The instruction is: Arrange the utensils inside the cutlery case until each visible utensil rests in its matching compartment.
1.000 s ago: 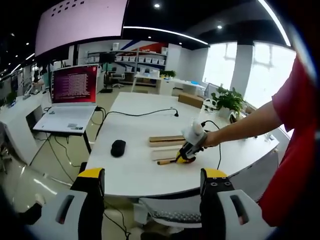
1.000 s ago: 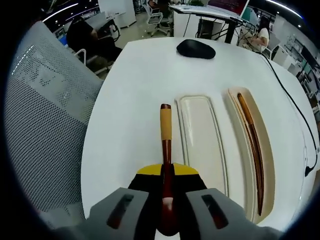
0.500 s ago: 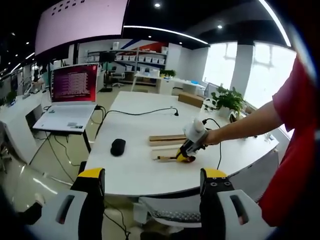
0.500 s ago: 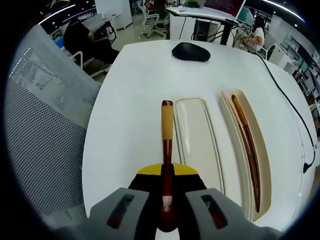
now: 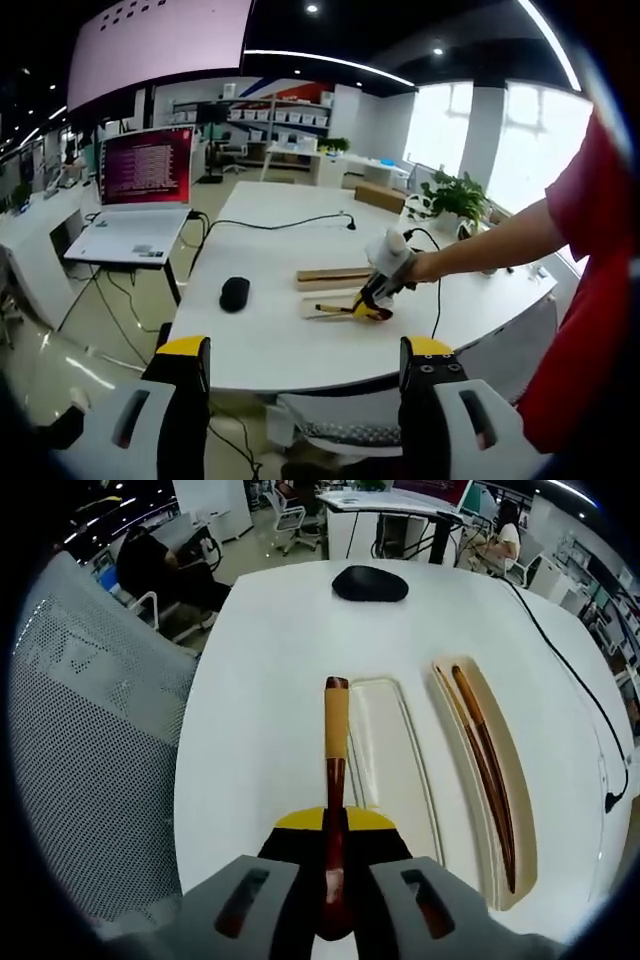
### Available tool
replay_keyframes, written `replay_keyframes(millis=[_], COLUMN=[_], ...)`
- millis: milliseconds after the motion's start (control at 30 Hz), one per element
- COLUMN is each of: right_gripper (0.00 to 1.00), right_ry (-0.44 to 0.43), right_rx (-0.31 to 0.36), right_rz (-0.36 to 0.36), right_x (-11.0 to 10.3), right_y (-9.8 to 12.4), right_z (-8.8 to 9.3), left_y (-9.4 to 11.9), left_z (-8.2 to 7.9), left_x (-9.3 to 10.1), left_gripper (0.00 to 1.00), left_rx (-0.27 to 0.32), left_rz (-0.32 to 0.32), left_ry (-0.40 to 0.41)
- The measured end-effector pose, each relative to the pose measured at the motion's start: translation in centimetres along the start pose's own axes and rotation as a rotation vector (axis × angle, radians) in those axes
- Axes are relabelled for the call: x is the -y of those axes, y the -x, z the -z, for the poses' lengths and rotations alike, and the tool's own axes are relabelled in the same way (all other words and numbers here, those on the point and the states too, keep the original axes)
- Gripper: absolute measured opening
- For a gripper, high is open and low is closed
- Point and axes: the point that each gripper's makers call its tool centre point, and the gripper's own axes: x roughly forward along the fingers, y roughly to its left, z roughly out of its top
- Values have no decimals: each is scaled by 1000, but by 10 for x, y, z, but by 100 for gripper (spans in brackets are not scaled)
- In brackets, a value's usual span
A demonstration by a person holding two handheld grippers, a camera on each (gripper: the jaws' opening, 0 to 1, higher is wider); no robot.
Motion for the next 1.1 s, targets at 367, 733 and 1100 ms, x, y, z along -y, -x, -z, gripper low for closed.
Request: replay_keyframes(millis=[367, 733, 1100], right_gripper=[1, 1, 1], right_ry=[18, 12, 19], right_rx=[-7, -5, -16], right_rz=[15, 24, 40], right_x=[15, 31, 53], right_y=[7, 13, 32], right_z=[-4, -6, -10], left_y=[0, -3, -4], left_z=[1, 1, 1], left_x=[-1, 0, -1], left_gripper=[79, 79, 79], left_rx=[2, -2, -3], left_rz=[2, 8, 8], left_ry=[9, 10, 11])
